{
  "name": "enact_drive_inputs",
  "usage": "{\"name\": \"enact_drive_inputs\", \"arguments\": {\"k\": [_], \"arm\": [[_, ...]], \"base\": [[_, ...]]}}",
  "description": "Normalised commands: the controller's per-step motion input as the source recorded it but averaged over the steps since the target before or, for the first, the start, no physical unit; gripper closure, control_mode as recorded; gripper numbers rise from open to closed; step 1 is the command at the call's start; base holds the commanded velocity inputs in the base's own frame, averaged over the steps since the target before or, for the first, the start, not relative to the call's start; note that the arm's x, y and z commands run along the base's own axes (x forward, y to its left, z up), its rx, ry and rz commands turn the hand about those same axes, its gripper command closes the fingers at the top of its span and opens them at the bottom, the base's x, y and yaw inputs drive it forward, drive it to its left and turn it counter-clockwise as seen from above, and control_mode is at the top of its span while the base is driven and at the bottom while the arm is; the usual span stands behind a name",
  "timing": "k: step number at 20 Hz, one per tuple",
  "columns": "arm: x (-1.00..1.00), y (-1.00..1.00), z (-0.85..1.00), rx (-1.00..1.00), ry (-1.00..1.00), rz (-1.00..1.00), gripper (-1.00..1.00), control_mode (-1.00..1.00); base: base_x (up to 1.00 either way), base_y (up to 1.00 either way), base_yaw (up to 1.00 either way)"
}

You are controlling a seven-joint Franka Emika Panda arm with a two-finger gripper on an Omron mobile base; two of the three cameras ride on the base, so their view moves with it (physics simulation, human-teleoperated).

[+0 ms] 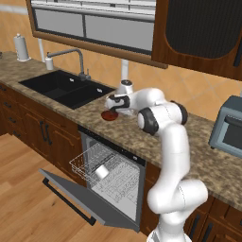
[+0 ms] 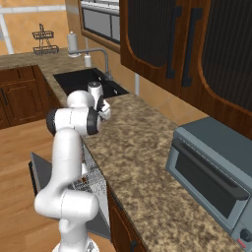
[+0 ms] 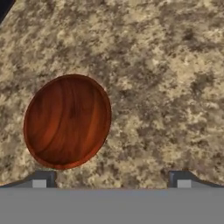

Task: Pick up the cup and bowl from the counter, place them in the dishwasher, and close the dishwasher door.

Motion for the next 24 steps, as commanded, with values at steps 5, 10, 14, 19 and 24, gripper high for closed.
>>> {"name": "enact_drive_inputs", "arguments": {"k": [5, 10, 14, 19, 24], "arm": [[0.63, 0.18, -0.41, 0.0, 0.0, -0.03, -1.0, -1.0], [0.57, 0.04, -0.26, 0.0, 0.0, -0.03, -1.0, -1.0], [0.18, 0.0, -0.26, 0.0, 0.0, -0.02, -1.0, -1.0], [-0.01, 0.0, -0.38, 0.01, 0.0, 0.0, 1.0, -1.0], [-0.06, 0.0, -0.39, 0.02, 0.0, 0.0, 1.0, -1.0]], "base": [[0.0, 0.0, 0.0], [0.0, 0.0, 0.0], [0.0, 0.0, 0.0], [0.0, 0.0, 0.0], [0.0, 0.0, 0.0]]}}
